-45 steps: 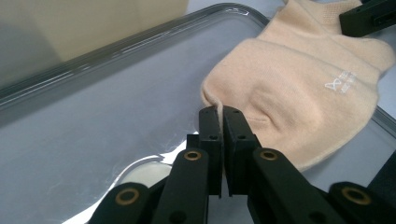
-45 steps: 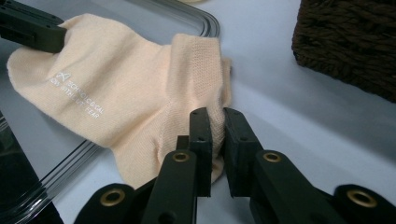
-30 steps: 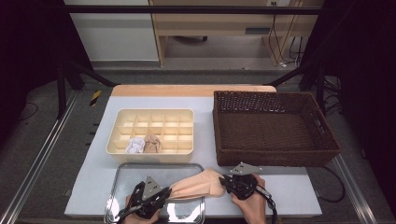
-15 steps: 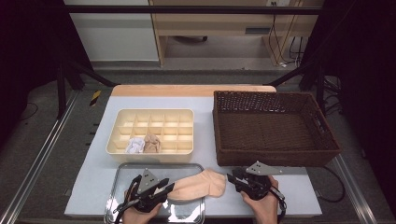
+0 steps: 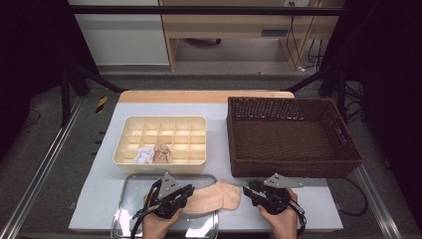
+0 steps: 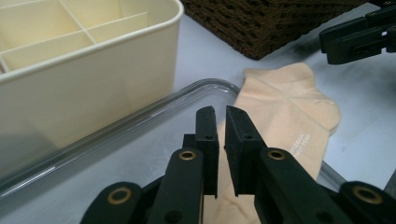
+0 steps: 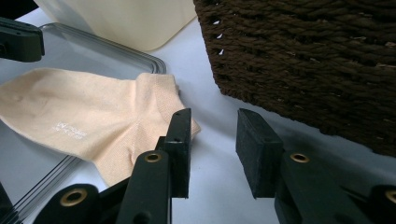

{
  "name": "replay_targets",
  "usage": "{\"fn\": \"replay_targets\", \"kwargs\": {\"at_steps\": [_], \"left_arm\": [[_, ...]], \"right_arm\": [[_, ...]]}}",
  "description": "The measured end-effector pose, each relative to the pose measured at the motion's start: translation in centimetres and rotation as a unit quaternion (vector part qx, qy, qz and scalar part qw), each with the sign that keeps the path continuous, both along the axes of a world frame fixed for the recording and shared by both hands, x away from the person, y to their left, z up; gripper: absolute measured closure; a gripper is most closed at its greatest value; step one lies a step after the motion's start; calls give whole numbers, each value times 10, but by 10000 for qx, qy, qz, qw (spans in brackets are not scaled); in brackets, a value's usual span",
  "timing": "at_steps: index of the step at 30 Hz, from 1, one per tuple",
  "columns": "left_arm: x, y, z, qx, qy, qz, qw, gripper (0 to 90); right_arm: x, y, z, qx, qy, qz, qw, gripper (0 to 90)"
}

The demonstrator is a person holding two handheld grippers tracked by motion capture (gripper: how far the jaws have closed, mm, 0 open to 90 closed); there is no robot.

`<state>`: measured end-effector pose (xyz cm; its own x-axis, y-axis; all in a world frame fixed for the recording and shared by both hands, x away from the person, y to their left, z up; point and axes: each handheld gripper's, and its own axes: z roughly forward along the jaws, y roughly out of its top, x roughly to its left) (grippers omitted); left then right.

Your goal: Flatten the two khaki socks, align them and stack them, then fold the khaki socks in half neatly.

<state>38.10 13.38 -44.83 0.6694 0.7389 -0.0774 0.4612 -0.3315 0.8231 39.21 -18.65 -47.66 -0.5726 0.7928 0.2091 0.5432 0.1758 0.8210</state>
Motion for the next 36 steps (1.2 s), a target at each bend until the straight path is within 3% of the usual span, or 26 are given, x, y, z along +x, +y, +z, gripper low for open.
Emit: {"fn": "replay_targets", "kwargs": {"at_steps": [13, 18, 23, 30, 33, 36], "left_arm": [[5, -28, -12, 76, 188, -372, 9991, 884], [3, -35, -21, 211, 278, -483, 9982, 889], [2, -38, -30, 361, 377, -525, 9973, 889], [2, -38, -31, 410, 382, -540, 9970, 889], [1, -37, -31, 403, 372, -532, 9971, 889], [1, -36, -31, 402, 383, -524, 9971, 889]], "right_arm": [[3, 7, -3, -12, 61, -3, 10000, 668], [7, 12, -6, -31, 140, 26, 9999, 688], [10, 18, -9, -58, 183, 88, 9998, 694], [11, 25, -13, -99, 372, 195, 9991, 715], [9, 32, -14, -298, 393, 284, 9984, 747], [6, 37, -14, -344, 377, 362, 9980, 790]]}}
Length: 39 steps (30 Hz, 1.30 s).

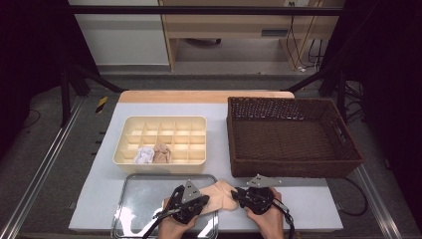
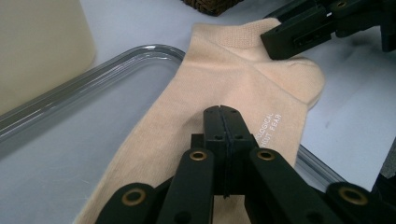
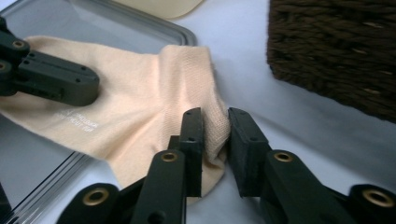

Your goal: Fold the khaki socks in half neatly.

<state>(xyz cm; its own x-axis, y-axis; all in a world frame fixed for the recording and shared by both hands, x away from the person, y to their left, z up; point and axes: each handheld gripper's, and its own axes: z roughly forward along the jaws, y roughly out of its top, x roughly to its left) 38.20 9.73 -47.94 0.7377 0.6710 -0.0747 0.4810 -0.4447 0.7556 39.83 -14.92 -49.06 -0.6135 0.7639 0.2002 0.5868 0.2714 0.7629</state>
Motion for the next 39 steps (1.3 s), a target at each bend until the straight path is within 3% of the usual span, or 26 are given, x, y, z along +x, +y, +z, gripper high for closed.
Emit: {"fn": "replay_targets", "kwargs": {"at_steps": [4, 7, 15, 23, 31, 35, 39], "left_arm": [[0, 0, 0, 4, -8, -2, 10000, 889], [0, 0, 0, 7, 4, -3, 10000, 889], [0, 0, 2, -7, 19, 24, 10000, 889], [-14, -10, 13, -179, -86, -242, 9995, 884], [-12, -13, 5, -47, 4, -224, 9997, 889], [-12, -9, 8, -103, 0, -199, 9997, 889], [-12, 9, 19, -239, -58, -45, 9997, 889]], "right_arm": [[1, 1, 1, 23, 66, -23, 10000, 832], [2, -2, 5, 202, 186, -4, 9996, 839], [-3, -8, 23, 674, 44, 141, 9976, 841], [-10, 1, 38, 736, -77, 237, 9970, 841], [-16, 16, 43, 944, -108, 517, 9941, 842], [-17, 22, 43, 1018, -89, 613, 9929, 842], [-17, 23, 45, 1024, -81, 631, 9927, 842]]}}
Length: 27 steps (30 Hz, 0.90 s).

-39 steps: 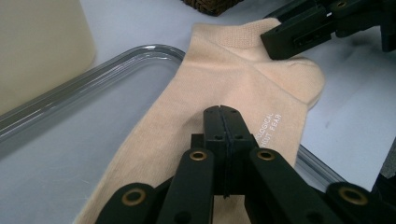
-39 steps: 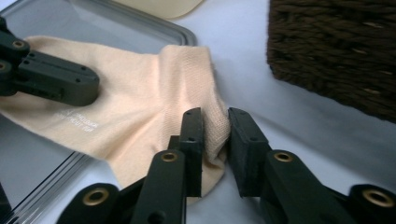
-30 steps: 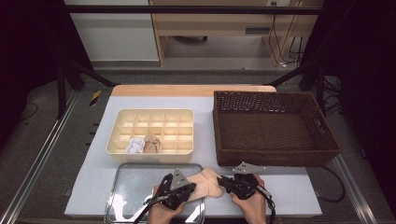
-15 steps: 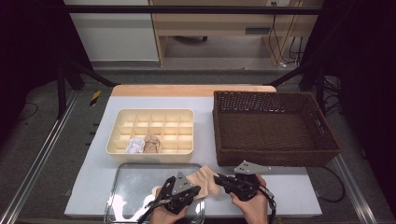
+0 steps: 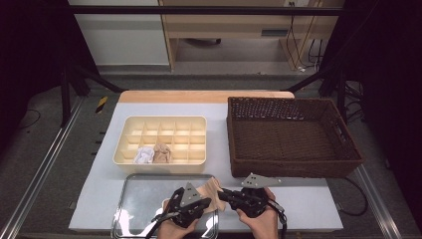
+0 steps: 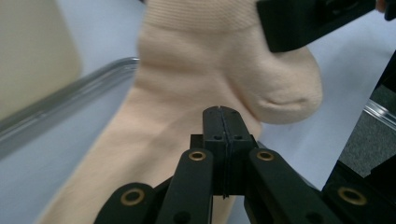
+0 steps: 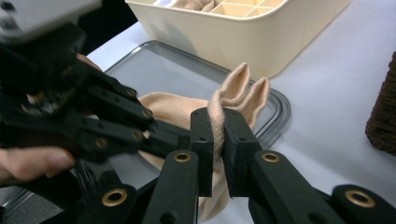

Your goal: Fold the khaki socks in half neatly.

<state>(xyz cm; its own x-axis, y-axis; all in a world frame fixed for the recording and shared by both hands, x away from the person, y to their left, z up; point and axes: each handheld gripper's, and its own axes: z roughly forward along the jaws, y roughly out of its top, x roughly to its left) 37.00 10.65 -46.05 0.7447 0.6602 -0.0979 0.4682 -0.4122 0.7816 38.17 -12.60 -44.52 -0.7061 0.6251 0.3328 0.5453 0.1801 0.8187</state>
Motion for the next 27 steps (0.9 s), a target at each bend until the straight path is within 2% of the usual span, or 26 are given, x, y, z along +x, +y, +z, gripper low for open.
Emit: {"fn": "replay_targets", "kwargs": {"at_steps": [3, 8, 11, 13, 18, 27], "left_arm": [[-1, 23, 9, -107, -72, 247, 9996, 889], [-5, 64, 17, -104, -166, 693, 9974, 886], [-8, 87, 14, -130, -106, 962, 9952, 882], [-11, 97, 8, -163, 35, 1027, 9946, 879], [-13, 99, 1, -73, 120, 1064, 9942, 881], [-21, 90, -6, 1, 158, 925, 9956, 882]], "right_arm": [[2, 1, 2, 49, -17, -9, 10000, 842], [2, 6, 7, 8, -22, -14, 10000, 842], [2, 9, 8, -2, -30, -14, 10000, 842], [2, 13, 7, -28, -23, -26, 10000, 842], [2, 30, 3, -75, -12, 73, 9999, 842], [-5, 66, -2, -254, -21, 544, 9982, 842]]}}
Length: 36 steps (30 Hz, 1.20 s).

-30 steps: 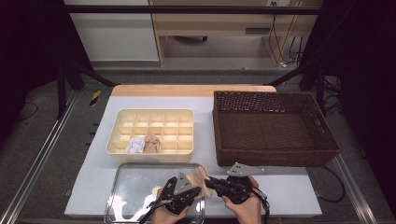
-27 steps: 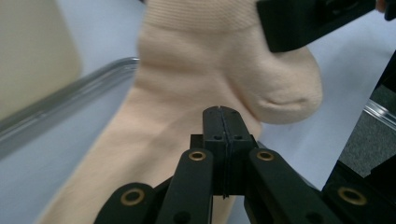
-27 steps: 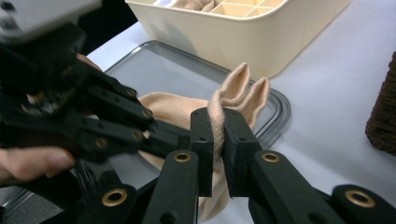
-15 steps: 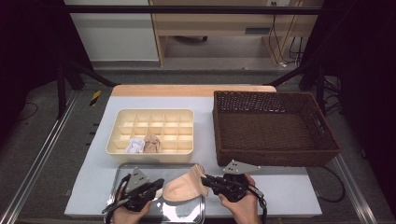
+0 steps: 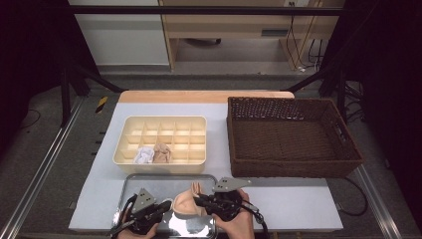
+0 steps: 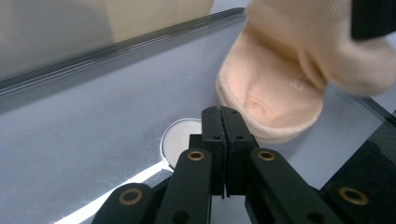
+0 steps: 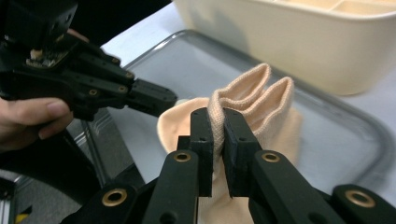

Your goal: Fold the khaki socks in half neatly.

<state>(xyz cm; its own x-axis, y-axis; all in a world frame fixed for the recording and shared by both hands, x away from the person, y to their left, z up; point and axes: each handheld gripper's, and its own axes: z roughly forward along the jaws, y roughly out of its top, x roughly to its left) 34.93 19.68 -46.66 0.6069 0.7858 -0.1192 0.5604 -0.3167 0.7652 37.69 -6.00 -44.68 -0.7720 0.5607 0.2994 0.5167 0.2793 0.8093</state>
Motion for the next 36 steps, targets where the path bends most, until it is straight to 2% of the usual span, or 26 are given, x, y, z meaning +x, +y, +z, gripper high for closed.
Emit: {"fn": "replay_targets", "kwargs": {"at_steps": [12, 17, 21, 26, 29, 31, 33, 36], "left_arm": [[3, -3, -4, 76, 18, 0, 10000, 892], [4, -2, -5, 131, 8, -20, 9999, 892], [6, 0, -4, 105, 8, 25, 9999, 891], [7, 6, -1, 19, -22, 102, 9999, 892], [7, 9, 0, -33, -26, 140, 9999, 891], [7, 10, 1, -52, -20, 144, 9999, 891], [7, 9, 1, -69, -7, 128, 9999, 889], [4, 7, 1, -67, -7, 85, 9999, 880]], "right_arm": [[-1, 34, -12, -142, -9, 395, 9991, 840], [-1, 45, -24, -386, 66, 515, 9979, 833], [-3, 53, -33, -540, -10, 604, 9967, 817], [-4, 47, -28, -313, 72, 640, 9974, 711], [-4, 37, -20, -114, -7, 590, 9982, 689], [-3, 28, -12, 80, -55, 510, 9987, 701], [-1, 19, -6, 116, -163, 404, 9990, 762], [2, 10, -7, -148, -242, 222, 9994, 841]]}}
